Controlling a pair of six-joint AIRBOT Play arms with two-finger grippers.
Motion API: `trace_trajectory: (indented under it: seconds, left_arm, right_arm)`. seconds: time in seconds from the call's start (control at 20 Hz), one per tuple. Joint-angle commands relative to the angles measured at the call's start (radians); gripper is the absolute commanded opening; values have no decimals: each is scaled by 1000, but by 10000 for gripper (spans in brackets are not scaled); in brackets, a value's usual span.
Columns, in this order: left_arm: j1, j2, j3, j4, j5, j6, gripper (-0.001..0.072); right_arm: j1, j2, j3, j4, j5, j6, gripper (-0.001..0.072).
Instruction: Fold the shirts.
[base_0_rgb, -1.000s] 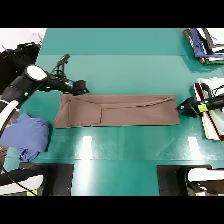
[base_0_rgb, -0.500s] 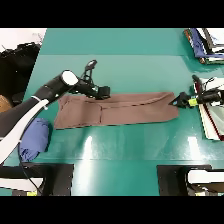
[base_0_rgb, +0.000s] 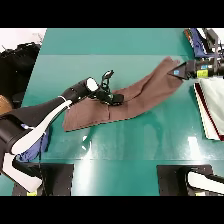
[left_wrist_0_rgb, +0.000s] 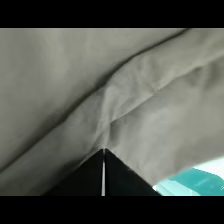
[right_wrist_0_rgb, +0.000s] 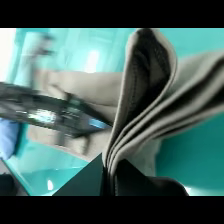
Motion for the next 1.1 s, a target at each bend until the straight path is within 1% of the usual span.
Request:
trace_trajectory:
  seconds: [0.0,0.35,0.5,0.65,0.7,0.75,0.85,0.95,1.0,1.05]
  left_arm:
    - [-12,-27,13,-3,16,-12,26]
    - [-11,-22,13,0,43,-10,26]
    - [39,31,14,30,1,-10,26]
    - [166,158,14,124,-77,-10,26]
    - [224,218,14,163,-104,-10,26]
    - [281,277,14,195,-125,-10,26]
    - [397,401,14,265,-151,-10,27]
    - [500,515,14,327,-165,-10,27]
    - [540,556,14,341,-174,-10,27]
    - [575,589,14,344,-184,-10,27]
  right_arm:
    - [119,16,103,16,-13,34,15]
    - [304,16,172,17,-85,34,15]
    - [380,10,171,19,-138,34,16]
    - [475,-20,172,24,-199,33,16]
    - [519,-41,172,50,-227,28,16]
    - [565,-66,172,93,-258,-3,16]
    - [679,-150,203,145,-327,-70,17]
    - [798,-273,292,143,-373,-77,17]
    - [851,-343,349,143,-372,-78,24]
    - [890,-402,401,143,-360,-90,165]
